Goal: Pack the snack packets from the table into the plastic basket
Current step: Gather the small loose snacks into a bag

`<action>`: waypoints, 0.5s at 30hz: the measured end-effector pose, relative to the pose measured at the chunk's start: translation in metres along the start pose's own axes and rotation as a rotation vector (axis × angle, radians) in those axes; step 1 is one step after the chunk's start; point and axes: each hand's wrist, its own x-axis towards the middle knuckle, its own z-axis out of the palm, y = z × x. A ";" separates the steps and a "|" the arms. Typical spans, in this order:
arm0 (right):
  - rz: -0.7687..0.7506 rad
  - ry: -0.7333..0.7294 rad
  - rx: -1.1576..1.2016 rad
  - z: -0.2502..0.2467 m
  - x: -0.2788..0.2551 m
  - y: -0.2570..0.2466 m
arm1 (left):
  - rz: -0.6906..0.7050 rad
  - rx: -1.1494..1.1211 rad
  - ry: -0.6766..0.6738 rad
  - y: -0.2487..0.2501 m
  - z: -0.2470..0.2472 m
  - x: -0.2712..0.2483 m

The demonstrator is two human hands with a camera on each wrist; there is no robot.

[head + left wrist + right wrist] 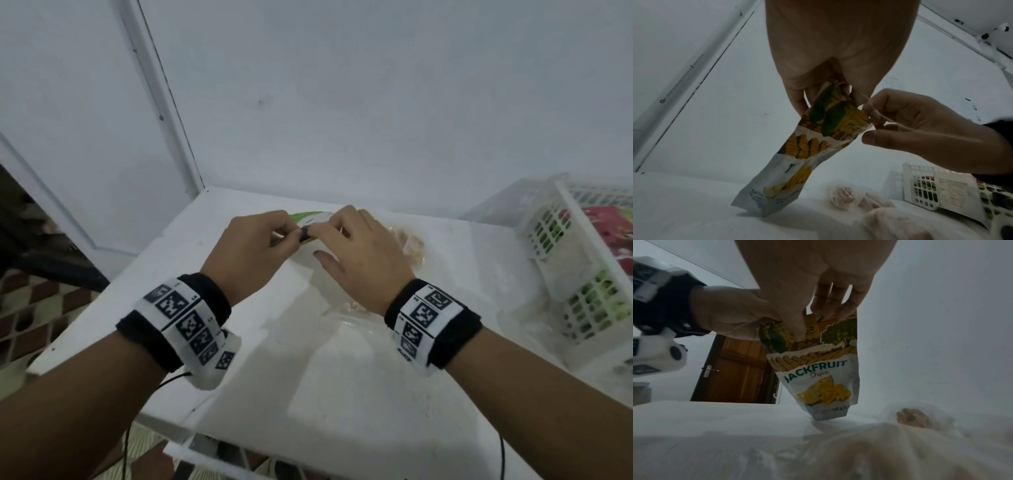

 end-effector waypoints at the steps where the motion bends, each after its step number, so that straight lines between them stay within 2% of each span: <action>1: -0.010 0.009 0.009 0.002 0.000 0.000 | -0.006 -0.021 0.015 0.001 0.000 -0.001; 5: -0.078 0.029 -0.023 0.009 0.000 0.002 | 0.023 -0.048 0.079 0.004 -0.003 -0.001; 9: -0.165 0.021 -0.028 0.012 0.002 0.002 | 0.122 0.118 -0.047 0.001 -0.012 0.006; 11: -0.199 -0.028 0.002 0.013 0.004 0.003 | 0.143 0.206 -0.117 0.001 -0.014 0.009; 13: -0.207 -0.088 0.003 0.013 0.004 0.004 | 0.137 0.218 -0.086 0.002 -0.016 0.014; 15: -0.208 -0.135 -0.032 0.011 0.002 0.003 | 0.122 0.180 0.001 0.003 -0.019 0.020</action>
